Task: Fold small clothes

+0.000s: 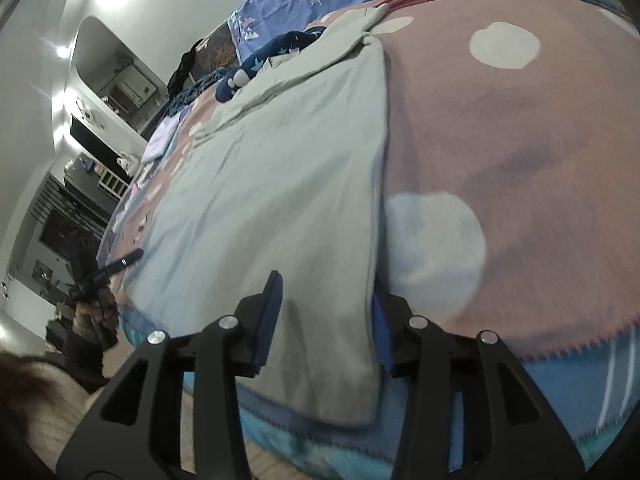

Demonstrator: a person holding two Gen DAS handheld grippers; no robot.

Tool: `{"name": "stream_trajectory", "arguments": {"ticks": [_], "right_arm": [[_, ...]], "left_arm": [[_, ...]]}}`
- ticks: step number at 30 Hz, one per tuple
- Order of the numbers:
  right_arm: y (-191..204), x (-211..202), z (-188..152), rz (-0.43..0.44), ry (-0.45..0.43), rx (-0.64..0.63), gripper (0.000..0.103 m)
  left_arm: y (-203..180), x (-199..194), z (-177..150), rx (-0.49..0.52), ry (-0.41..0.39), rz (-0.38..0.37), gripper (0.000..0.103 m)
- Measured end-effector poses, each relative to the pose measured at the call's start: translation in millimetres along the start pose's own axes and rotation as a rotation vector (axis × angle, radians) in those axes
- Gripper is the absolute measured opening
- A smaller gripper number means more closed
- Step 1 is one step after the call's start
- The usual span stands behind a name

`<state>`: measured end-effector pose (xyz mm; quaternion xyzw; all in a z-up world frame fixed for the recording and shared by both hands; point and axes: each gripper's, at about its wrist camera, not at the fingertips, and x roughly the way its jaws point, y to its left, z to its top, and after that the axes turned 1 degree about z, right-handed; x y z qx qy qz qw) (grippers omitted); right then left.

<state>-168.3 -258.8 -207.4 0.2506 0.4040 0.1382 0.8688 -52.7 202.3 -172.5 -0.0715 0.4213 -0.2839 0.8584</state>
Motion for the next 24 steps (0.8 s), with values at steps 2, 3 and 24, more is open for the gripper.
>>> {"name": "stream_trajectory", "arguments": {"ticks": [2,3,24], "right_arm": [[0.0,-1.9,0.5,0.003,0.012,0.016,0.042],[-0.2,-4.7,-1.8,-0.001,0.021,0.011,0.041],[20.2,-91.8,58.5,0.386,-0.337,0.061,0.003]], "left_arm": [[0.0,-1.9,-1.3,-0.002,0.005,-0.002,0.049],[-1.0,-4.8,-4.1,0.007,0.01,0.002,0.049],[-61.7,-111.3,51.7,0.129,-0.412,-0.057,0.007]]}}
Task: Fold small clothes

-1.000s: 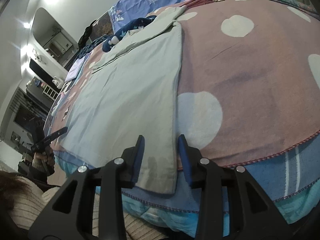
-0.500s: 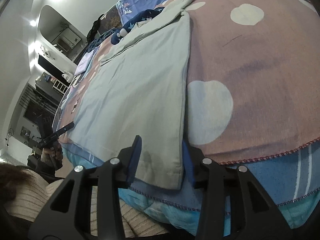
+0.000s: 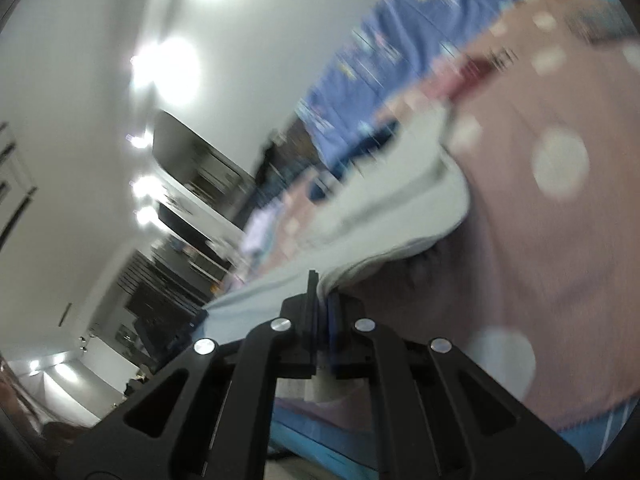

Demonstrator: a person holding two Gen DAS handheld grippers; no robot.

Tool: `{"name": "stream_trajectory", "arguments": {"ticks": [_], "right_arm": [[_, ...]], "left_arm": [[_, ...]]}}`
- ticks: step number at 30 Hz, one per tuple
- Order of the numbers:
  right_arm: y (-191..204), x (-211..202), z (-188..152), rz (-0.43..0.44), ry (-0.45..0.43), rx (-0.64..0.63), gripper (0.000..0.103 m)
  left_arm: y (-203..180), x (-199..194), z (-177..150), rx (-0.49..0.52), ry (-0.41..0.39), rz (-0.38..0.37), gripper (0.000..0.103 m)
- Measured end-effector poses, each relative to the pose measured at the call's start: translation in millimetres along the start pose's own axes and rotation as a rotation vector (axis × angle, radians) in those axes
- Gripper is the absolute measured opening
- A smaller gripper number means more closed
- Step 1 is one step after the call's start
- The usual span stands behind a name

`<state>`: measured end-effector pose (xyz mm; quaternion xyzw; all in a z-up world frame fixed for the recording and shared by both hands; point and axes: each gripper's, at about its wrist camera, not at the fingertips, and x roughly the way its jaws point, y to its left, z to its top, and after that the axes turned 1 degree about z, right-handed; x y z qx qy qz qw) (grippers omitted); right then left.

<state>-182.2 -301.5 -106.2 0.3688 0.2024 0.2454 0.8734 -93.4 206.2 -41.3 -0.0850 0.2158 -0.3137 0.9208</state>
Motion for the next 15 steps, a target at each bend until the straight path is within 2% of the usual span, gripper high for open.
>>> {"name": "stream_trajectory", "arguments": {"ticks": [2,6,8,10,11,12,13,14,15], "right_arm": [[20.1,-12.0,6.4,-0.002,-0.036,-0.06,0.003],[68.5,-43.9,-6.9,-0.017,-0.064,-0.23,0.003],[81.7,-55.7,-18.0,-0.087,-0.081,-0.324,0.004],[77.8,-55.9,-25.1,-0.165,-0.077,-0.336,0.004],[67.2,-52.6,-24.7,-0.183,-0.067,-0.299,0.004],[50.5,-47.1,-23.8,-0.211,-0.054,-0.24,0.004],[39.6,-41.9,-23.2,-0.225,-0.045,-0.208,0.004],[29.2,-36.8,-23.6,-0.237,-0.034,-0.178,0.004],[16.9,-30.6,-25.8,-0.248,-0.015,-0.143,0.004]], "left_arm": [[-13.0,-17.7,10.6,0.032,-0.057,-0.014,0.001],[-39.4,-74.9,12.3,0.119,-0.183,-0.024,0.0],[-45.1,-93.3,4.9,0.151,-0.201,0.009,0.0],[-38.0,-84.7,-4.1,0.119,-0.134,0.03,0.003],[-30.1,-73.3,-10.6,0.089,-0.082,0.054,0.01],[-18.5,-52.9,-20.3,0.051,-0.002,0.107,0.032],[-9.0,-33.8,-31.0,0.028,0.073,0.143,0.043],[-1.8,-19.7,-39.1,0.019,0.126,0.157,0.044],[7.5,1.9,-55.9,0.005,0.217,0.147,0.047]]}}
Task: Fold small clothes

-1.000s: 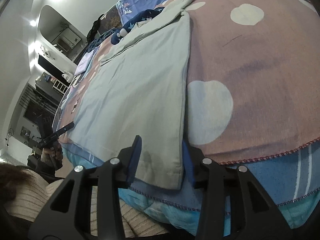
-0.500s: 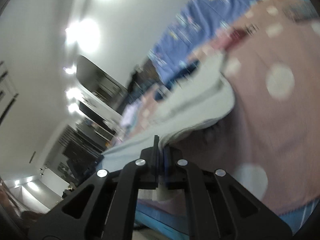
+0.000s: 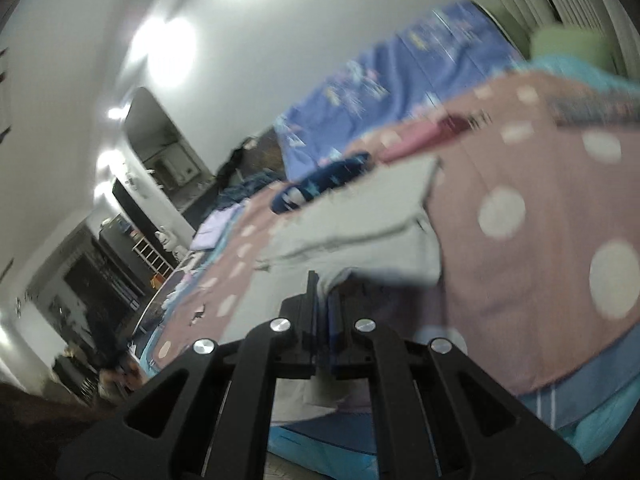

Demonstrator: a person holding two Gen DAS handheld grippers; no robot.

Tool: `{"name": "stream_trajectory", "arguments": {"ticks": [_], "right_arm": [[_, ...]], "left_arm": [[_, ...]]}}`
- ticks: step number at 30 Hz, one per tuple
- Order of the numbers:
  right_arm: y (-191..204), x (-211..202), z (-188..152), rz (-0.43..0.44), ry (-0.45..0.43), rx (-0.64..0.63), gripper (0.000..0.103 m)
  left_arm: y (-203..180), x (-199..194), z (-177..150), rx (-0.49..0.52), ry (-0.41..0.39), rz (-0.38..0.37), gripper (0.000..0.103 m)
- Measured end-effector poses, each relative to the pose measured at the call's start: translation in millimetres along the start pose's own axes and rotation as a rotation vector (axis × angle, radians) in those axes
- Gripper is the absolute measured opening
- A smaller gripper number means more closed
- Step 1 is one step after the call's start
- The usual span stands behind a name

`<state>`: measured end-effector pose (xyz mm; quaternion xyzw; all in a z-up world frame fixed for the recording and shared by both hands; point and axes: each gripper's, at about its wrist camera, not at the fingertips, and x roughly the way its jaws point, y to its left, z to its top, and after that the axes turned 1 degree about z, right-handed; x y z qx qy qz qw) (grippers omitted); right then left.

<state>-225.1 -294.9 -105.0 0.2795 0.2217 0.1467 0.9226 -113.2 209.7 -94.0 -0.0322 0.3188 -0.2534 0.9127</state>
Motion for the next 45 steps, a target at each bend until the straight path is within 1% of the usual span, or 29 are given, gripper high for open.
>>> {"name": "stream_trajectory", "arguments": {"ticks": [1,3,5,6,7,9,10,11,12,13,14,15,16,17,18,20,21,23,24,26,28,30,33,35,37,38,41,42,45], "right_arm": [[-3.4,5.7,-1.9,-0.003,0.012,0.011,0.004],[-6.7,11.2,-9.6,-0.008,0.029,0.019,0.004],[-5.4,12.0,-11.8,-0.007,0.028,0.015,0.004],[-6.0,13.1,-13.0,-0.007,0.024,0.01,0.004],[-5.7,13.0,-15.5,-0.009,0.024,0.009,0.004],[-5.8,17.8,-16.8,-0.014,0.028,0.017,0.005],[-6.5,16.3,-16.4,-0.014,0.027,0.022,0.005],[-5.6,15.8,-18.4,-0.013,0.026,0.026,0.005],[-5.9,15.3,-18.8,-0.008,0.024,0.029,0.005],[-6.3,14.4,-18.2,-0.005,0.022,0.031,0.005],[-7.6,15.2,-17.1,-0.004,0.022,0.034,0.006],[-8.7,14.2,-12.6,-0.004,0.022,0.037,0.006],[-8.9,12.9,-12.0,-0.003,0.022,0.043,0.006],[-10.2,14.2,-11.9,-0.003,0.022,0.052,0.006],[-9.6,13.1,-10.9,-0.004,0.02,0.056,0.006],[-8.0,9.1,-4.1,0.004,-0.005,0.067,0.005],[-7.0,7.3,0.0,0.018,-0.019,0.071,0.005],[-0.4,-0.4,12.2,0.067,-0.068,0.071,0.005],[4.1,-5.1,16.8,0.095,-0.092,0.063,0.005],[16.6,-17.0,23.6,0.139,-0.133,0.026,0.005],[28.6,-30.7,24.9,0.153,-0.163,-0.024,0.005],[39.4,-50.5,22.8,0.163,-0.188,-0.071,0.005],[45.0,-75.7,24.8,0.203,-0.23,-0.097,0.005],[48.0,-80.6,28.7,0.201,-0.239,-0.121,0.006],[47.3,-72.6,34.1,0.141,-0.22,-0.136,0.006],[42.1,-61.4,37.6,0.11,-0.197,-0.119,0.006],[22.5,-28.8,44.3,0.078,-0.135,-0.052,0.006],[17.3,-18.5,46.3,0.062,-0.124,-0.039,0.006],[-0.6,13.8,57.7,0.017,-0.096,0.003,0.006]], "left_arm": [[3.0,13.5,-6.4,-0.008,0.048,-0.007,0.051],[8.2,44.3,-23.1,-0.04,0.179,-0.008,0.052],[7.8,61.1,-36.5,-0.047,0.258,-0.045,0.053],[6.2,63.0,-41.5,-0.039,0.261,-0.063,0.059],[2.8,61.2,-44.9,-0.025,0.25,-0.094,0.062],[1.3,59.2,-47.8,-0.043,0.267,-0.168,0.062],[0.6,56.9,-48.8,-0.051,0.277,-0.202,0.059],[-2.7,55.1,-52.0,-0.052,0.288,-0.235,0.055],[-7.1,53.6,-57.0,-0.047,0.3,-0.255,0.042],[-10.6,54.3,-61.6,-0.055,0.311,-0.261,0.035],[-11.7,56.1,-64.2,-0.074,0.317,-0.271,0.013],[-11.4,56.2,-66.4,-0.107,0.32,-0.283,0.003],[-12.2,55.0,-65.0,-0.119,0.304,-0.263,0.003],[-15.6,51.1,-61.1,-0.11,0.277,-0.239,0.003],[-21.3,39.1,-49.2,-0.086,0.205,-0.215,0.003],[-26.9,13.3,-29.7,-0.076,0.083,-0.223,0.003],[-29.7,-3.6,-13.5,-0.062,0.0,-0.22,0.003],[-32.8,-35.8,16.3,-0.034,-0.15,-0.186,0.003],[-33.6,-46.8,27.3,-0.034,-0.197,-0.182,0.003],[-34.9,-66.1,43.1,-0.032,-0.259,-0.182,0.003],[-42.5,-80.1,47.5,-0.002,-0.284,-0.167,0.003],[-50.1,-92.5,43.9,0.018,-0.296,-0.161,0.003],[-60.9,-113.2,37.5,0.045,-0.342,-0.142,0.003],[-60.8,-113.3,37.1,0.043,-0.352,-0.131,0.003],[-53.4,-98.4,45.0,0.012,-0.325,-0.123,0.004],[-50.1,-86.3,46.2,-0.009,-0.301,-0.121,0.004],[-40.9,-56.9,52.9,-0.044,-0.249,-0.127,0.004],[-37.5,-46.9,55.1,-0.059,-0.232,-0.14,0.004],[-28.0,-22.0,64.5,-0.088,-0.196,-0.136,0.004]]}}
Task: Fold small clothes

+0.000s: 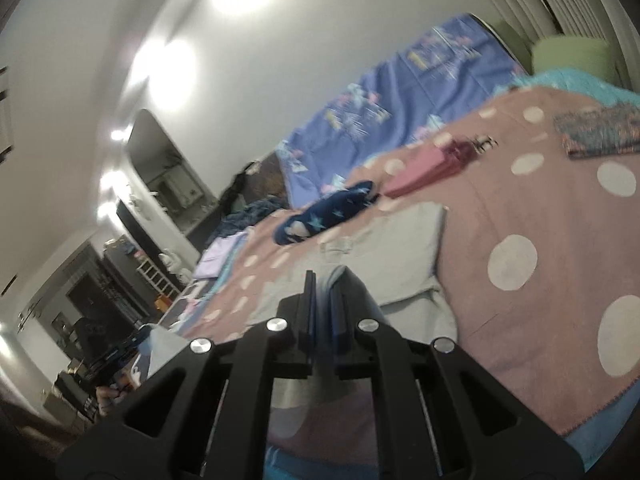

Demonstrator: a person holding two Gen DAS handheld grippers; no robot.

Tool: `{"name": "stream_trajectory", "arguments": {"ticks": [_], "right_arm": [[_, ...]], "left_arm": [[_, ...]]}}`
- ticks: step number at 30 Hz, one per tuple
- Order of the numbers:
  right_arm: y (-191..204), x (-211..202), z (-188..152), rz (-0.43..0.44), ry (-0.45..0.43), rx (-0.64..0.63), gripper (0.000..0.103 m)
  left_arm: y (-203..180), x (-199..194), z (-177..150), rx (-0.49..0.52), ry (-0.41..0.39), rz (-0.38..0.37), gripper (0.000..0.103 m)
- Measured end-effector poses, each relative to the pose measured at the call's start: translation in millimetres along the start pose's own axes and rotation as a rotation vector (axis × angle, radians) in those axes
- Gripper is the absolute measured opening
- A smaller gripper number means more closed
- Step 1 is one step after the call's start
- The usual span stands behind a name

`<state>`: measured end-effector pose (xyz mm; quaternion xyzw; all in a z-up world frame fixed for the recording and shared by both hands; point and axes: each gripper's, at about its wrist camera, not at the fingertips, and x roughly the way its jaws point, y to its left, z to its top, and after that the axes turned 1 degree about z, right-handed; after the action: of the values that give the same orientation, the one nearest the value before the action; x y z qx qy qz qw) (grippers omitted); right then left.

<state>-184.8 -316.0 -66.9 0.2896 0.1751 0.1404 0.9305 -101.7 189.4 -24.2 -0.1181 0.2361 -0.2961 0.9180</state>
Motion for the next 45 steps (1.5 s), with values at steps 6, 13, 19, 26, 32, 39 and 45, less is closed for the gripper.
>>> {"name": "stream_trajectory", "arguments": {"ticks": [6,13,19,26,32,39,45], "right_arm": [[-25.2,67.0,34.5,-0.024,0.022,0.046,0.006],[-47.9,159.9,81.4,-0.121,0.059,0.02,0.006],[-88.4,237.6,88.7,-0.237,0.145,0.026,0.006],[-127.1,283.7,69.8,-0.309,0.241,0.05,0.007],[-124.8,267.8,66.4,-0.27,0.271,0.031,0.016],[-107.7,244.2,53.8,-0.217,0.325,-0.005,0.011],[-105.8,255.6,76.7,-0.152,0.234,0.05,0.003]], "left_arm": [[26.5,41.3,26.4,-0.051,0.006,0.036,0.004],[61.9,119.9,67.1,-0.061,0.06,0.081,0.004],[107.0,210.3,71.0,-0.102,0.174,0.138,0.004],[162.1,275.7,36.3,-0.207,0.303,0.193,0.004],[159.2,258.1,33.2,-0.205,0.295,0.171,0.016],[134.0,239.9,20.8,-0.141,0.356,0.091,0.018],[133.8,258.7,40.9,-0.153,0.316,0.086,0.0]]}}
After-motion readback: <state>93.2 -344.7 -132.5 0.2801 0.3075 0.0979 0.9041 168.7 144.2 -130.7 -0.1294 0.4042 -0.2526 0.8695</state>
